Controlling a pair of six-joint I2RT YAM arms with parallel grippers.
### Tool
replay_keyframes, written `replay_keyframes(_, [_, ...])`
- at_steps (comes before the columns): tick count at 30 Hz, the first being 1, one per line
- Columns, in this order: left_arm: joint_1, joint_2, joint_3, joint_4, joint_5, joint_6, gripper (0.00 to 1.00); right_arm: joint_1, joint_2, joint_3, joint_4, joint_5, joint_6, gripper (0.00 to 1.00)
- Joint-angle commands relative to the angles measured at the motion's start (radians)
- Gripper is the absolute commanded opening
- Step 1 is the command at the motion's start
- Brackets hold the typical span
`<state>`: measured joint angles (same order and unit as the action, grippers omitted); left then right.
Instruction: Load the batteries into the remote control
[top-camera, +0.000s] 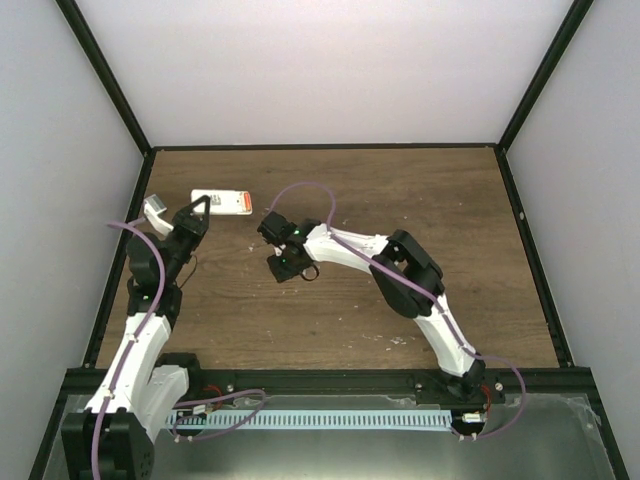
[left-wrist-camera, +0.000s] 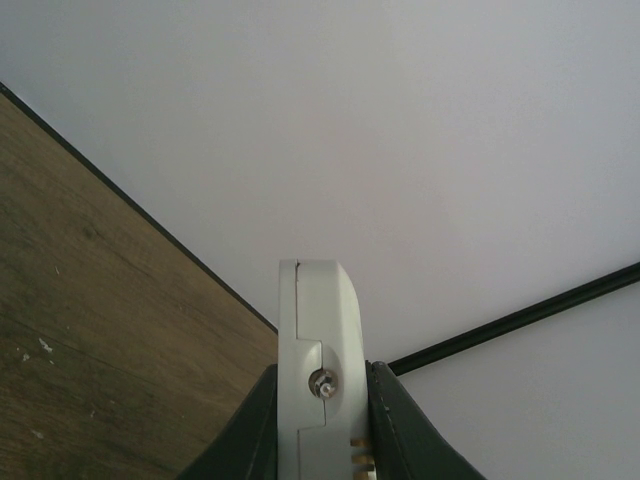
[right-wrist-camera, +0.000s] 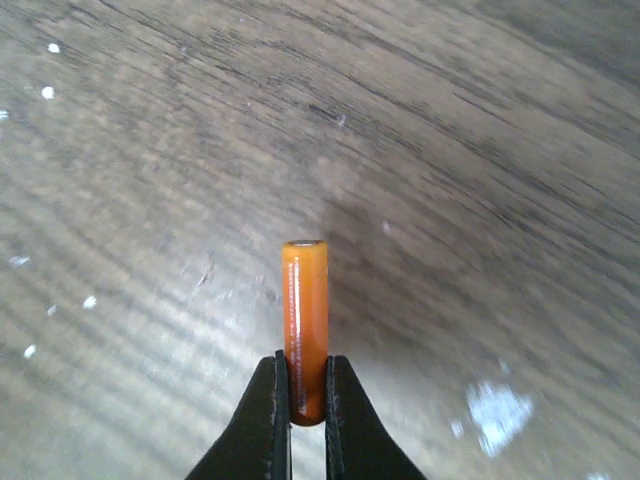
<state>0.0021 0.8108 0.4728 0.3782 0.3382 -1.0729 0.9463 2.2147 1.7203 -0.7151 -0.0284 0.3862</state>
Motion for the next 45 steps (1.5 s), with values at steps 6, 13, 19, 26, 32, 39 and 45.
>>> replay_keyframes(6, [-0.004, 0.004, -0.102, 0.218, 0.013, -0.114, 0.00, -0.019, -0.351, 0.038, -0.173, -0.085, 0.147, 0.01])
replay_keyframes(13, [-0.082, 0.079, -0.179, 0.434, -0.007, -0.204, 0.00, -0.038, -0.387, 0.261, -0.372, -0.124, 0.182, 0.01])
replay_keyframes(19, [-0.177, 0.088, -0.170, 0.453, -0.089, -0.213, 0.00, -0.048, -0.322, 0.402, -0.428, -0.193, 0.221, 0.01])
replay_keyframes(26, [-0.203, 0.058, -0.173, 0.439, -0.127, -0.225, 0.00, -0.092, -0.258, 0.533, -0.510, -0.223, 0.210, 0.01])
replay_keyframes(32, [-0.211, 0.044, -0.162, 0.417, -0.128, -0.213, 0.00, -0.124, -0.235, 0.567, -0.513, -0.241, 0.207, 0.01])
replay_keyframes(39, [-0.214, 0.059, -0.168, 0.425, -0.115, -0.211, 0.00, -0.127, -0.214, 0.571, -0.503, -0.262, 0.212, 0.01])
replay_keyframes(45, [-0.220, 0.087, -0.180, 0.453, -0.098, -0.223, 0.00, -0.127, -0.196, 0.568, -0.493, -0.285, 0.216, 0.01])
